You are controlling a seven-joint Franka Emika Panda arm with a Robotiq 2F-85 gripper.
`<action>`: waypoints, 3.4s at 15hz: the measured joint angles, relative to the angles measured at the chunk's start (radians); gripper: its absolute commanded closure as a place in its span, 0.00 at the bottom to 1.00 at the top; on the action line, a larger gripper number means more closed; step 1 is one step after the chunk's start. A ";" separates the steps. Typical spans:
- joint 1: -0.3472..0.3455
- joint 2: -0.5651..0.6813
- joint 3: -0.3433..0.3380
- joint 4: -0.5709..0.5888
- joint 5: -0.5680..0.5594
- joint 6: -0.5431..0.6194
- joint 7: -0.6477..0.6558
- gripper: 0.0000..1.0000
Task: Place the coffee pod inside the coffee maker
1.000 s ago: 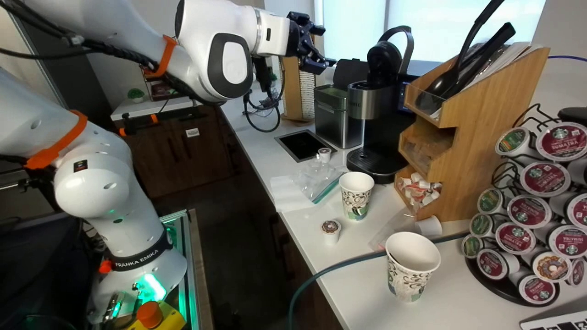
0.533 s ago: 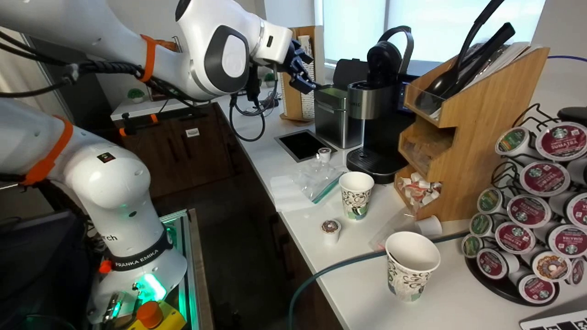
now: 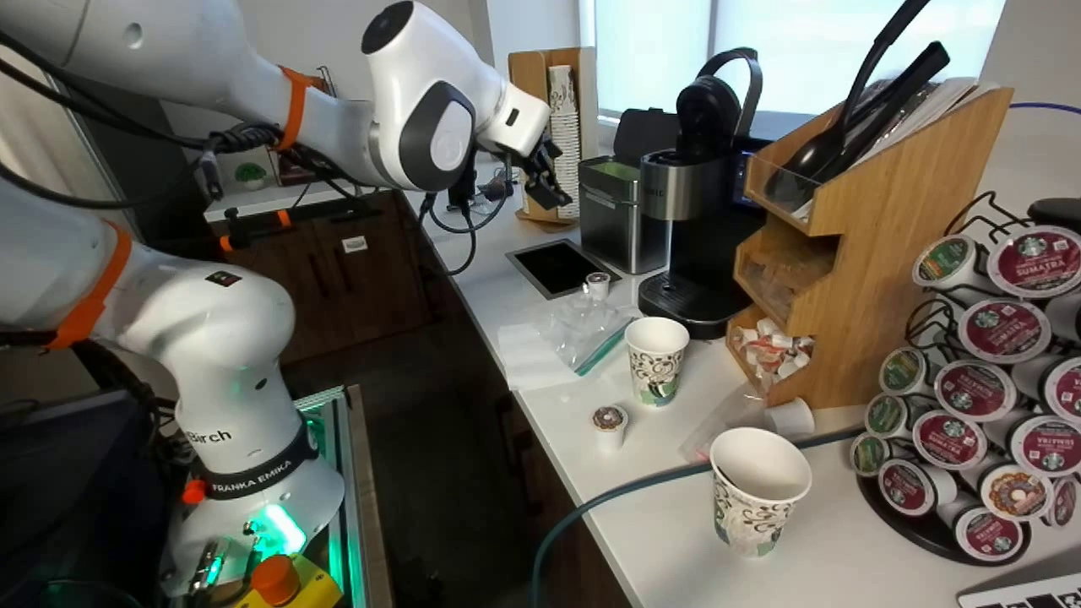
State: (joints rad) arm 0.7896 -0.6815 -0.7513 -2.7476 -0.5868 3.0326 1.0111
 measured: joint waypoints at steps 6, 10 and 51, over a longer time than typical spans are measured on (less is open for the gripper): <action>0.141 -0.049 -0.018 0.021 0.274 -0.376 -0.150 0.00; -0.083 0.041 0.234 0.088 0.537 -0.628 -0.336 0.00; -0.648 0.879 0.871 0.496 0.449 -0.362 -0.652 0.00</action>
State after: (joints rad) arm 0.1415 0.1974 0.1198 -2.2514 -0.1379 2.6706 0.3586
